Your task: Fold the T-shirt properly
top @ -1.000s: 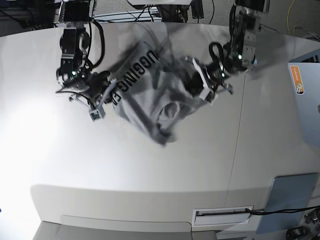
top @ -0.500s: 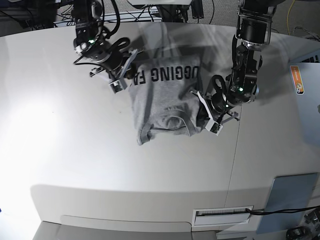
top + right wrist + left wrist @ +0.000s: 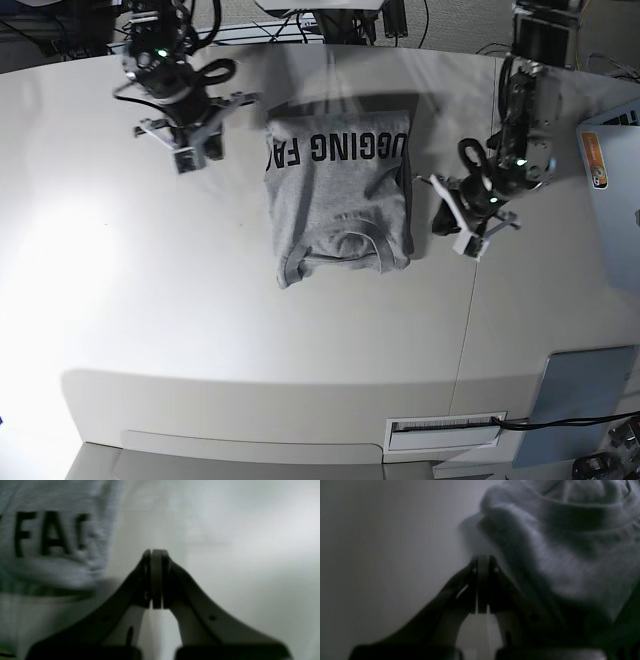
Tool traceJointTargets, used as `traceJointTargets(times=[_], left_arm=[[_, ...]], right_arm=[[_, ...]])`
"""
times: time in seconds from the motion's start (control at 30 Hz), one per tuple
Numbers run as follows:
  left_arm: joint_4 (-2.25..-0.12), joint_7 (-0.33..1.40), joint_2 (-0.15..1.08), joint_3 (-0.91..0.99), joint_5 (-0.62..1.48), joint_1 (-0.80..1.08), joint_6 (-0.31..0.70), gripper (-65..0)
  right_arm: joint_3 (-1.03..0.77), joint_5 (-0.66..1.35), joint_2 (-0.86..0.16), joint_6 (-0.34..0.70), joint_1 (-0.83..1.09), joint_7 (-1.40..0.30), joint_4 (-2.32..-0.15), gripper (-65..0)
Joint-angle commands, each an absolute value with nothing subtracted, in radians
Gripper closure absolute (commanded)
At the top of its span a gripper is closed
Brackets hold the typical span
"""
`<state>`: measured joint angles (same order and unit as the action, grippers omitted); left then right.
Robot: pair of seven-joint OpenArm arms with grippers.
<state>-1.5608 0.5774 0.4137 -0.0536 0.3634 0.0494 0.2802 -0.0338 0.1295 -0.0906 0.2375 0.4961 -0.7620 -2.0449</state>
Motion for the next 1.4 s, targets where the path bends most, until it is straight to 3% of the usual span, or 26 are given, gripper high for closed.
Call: traceJointTargets(times=[0.0,0.23,0.5,0.73,0.9,1.03,1.37], left_arm=[[-1.608,0.573,0.447,-0.049,0.371,0.066,0.269,0.0],[-1.832,0.635,0.552,-0.035,0.370,0.328,0.137,0.0],[-1.988,0.639,0.557,0.194,0.442,0.705,0.147,0.0],[-1.980,0.621,0.455,0.352,0.435,1.007,0.258,0.0],[-1.825,0.538,0.353,0.355,0.358,1.098,0.381,0.0],[-1.584,0.390,0.327,0.342,0.332,1.074,0.466,0.0],[-0.966,0.234,0.327,0.329,0.238,0.791,0.497,0.0]], right_arm=[[-0.072,0.133,-0.094,0.238,0.521,-0.740,-2.088,0.0],[-0.279,0.142,-0.094,0.238,0.717,-0.777,-2.234,0.0],[-0.398,0.213,-0.094,0.239,0.976,-0.838,-2.297,0.0],[-0.399,0.209,-0.094,0.242,1.145,-0.954,-2.295,0.0],[-0.398,0.208,-0.094,0.288,1.191,-0.968,-2.170,0.0],[-0.398,0.180,-0.094,0.341,1.157,-0.837,-1.927,0.0],[-0.398,0.000,-0.133,0.355,0.849,-0.588,-1.240,0.0]])
